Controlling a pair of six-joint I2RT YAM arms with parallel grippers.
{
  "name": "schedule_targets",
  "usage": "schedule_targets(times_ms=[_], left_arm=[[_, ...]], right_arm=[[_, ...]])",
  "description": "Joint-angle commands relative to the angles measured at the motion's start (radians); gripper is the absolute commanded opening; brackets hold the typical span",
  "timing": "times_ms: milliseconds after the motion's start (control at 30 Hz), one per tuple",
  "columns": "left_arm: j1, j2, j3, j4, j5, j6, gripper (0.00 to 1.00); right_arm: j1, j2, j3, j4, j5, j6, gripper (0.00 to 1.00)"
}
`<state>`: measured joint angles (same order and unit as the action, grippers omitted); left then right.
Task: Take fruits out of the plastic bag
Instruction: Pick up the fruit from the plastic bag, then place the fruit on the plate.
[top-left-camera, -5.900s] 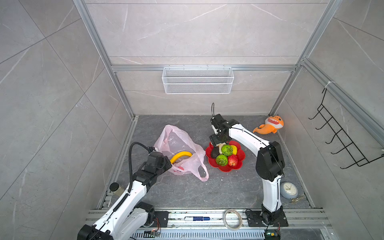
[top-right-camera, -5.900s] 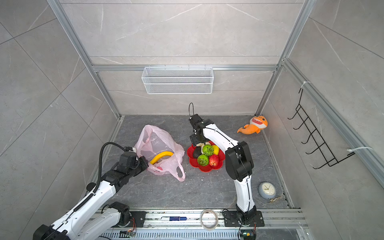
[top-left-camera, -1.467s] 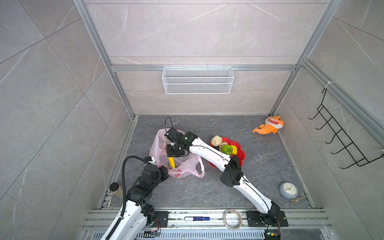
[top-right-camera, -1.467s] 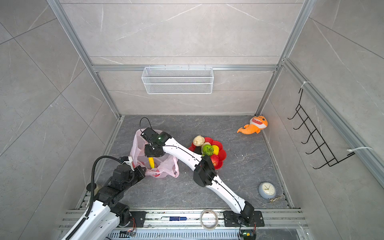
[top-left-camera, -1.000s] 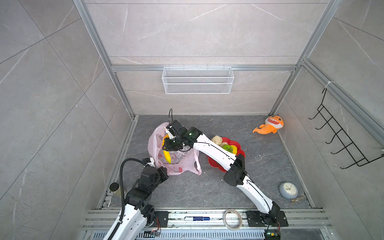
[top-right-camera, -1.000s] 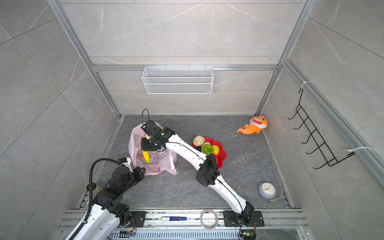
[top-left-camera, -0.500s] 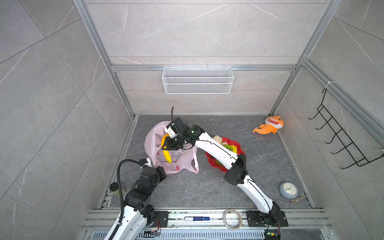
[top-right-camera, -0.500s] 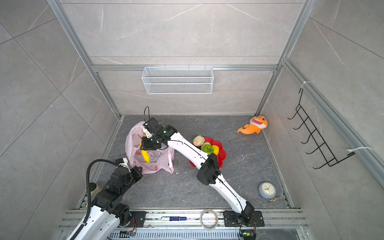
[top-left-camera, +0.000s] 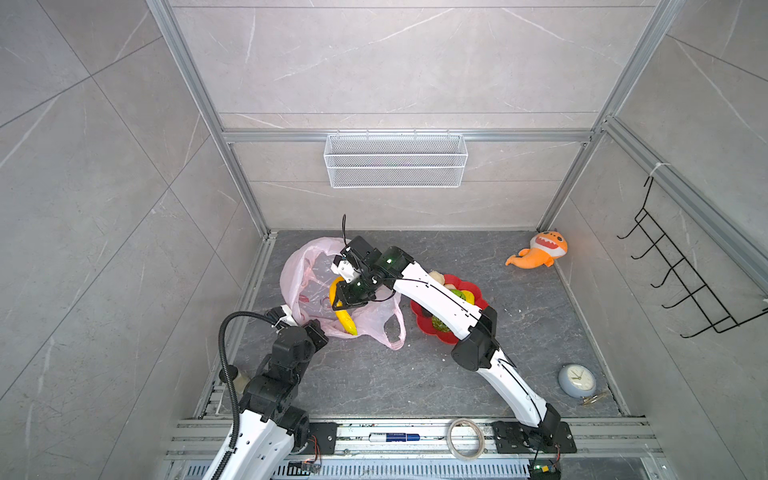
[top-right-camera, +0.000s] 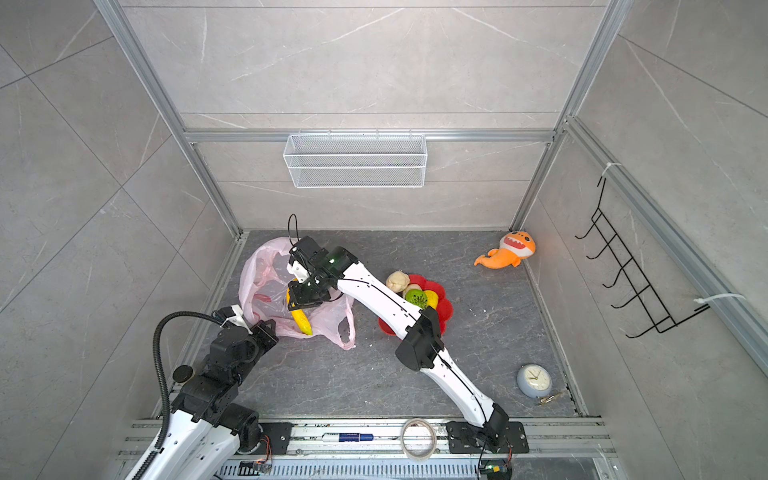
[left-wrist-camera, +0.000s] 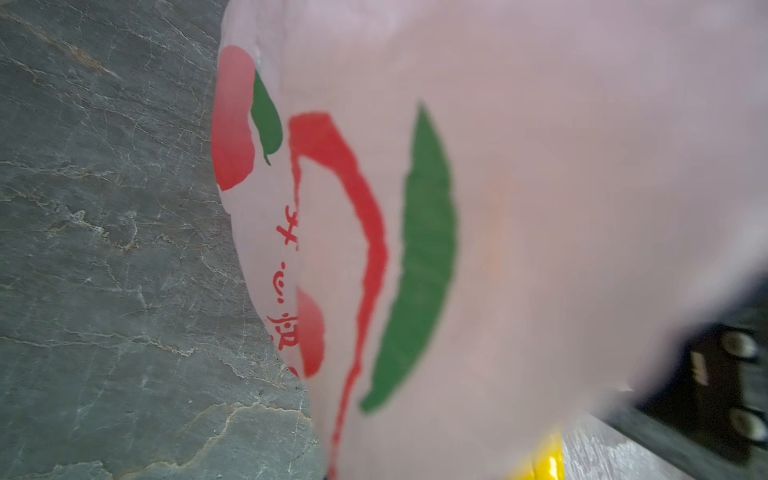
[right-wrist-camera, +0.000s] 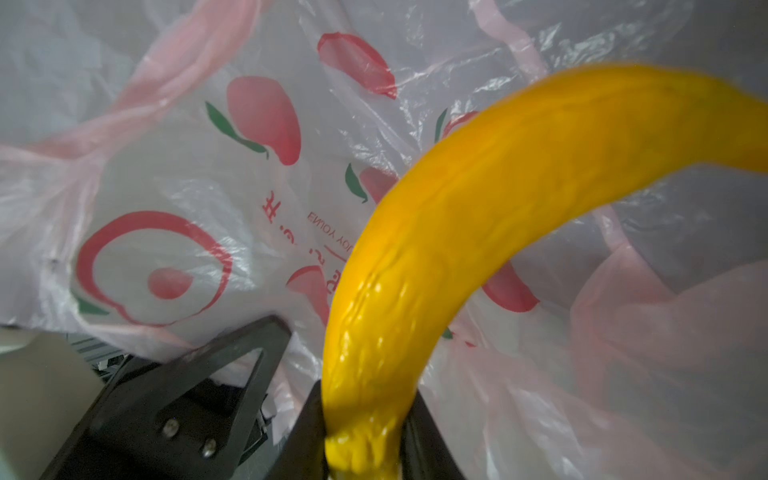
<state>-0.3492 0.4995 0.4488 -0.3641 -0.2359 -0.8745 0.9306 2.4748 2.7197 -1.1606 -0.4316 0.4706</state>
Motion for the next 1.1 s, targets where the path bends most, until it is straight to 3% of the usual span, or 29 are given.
schedule_targets(times_ms=[0, 600, 1067], left_arm=[[-0.004, 0.029, 0.024, -0.007, -0.030, -0.023, 0.00], [-0.004, 0.016, 0.121, 0.042, -0.034, -0.001, 0.00], [-0.004, 0.072, 0.161, 0.042, -0.045, 0.045, 0.00]], right_arm=[[-0.004, -0.088, 0.014, -0.032, -0.040, -0.058, 0.19], [0.000, -0.118, -0.112, -0.077, -0.144, -0.087, 0.19], [0.000, -0.127, -0.045, -0.137, -0.149, -0.153, 0.19]])
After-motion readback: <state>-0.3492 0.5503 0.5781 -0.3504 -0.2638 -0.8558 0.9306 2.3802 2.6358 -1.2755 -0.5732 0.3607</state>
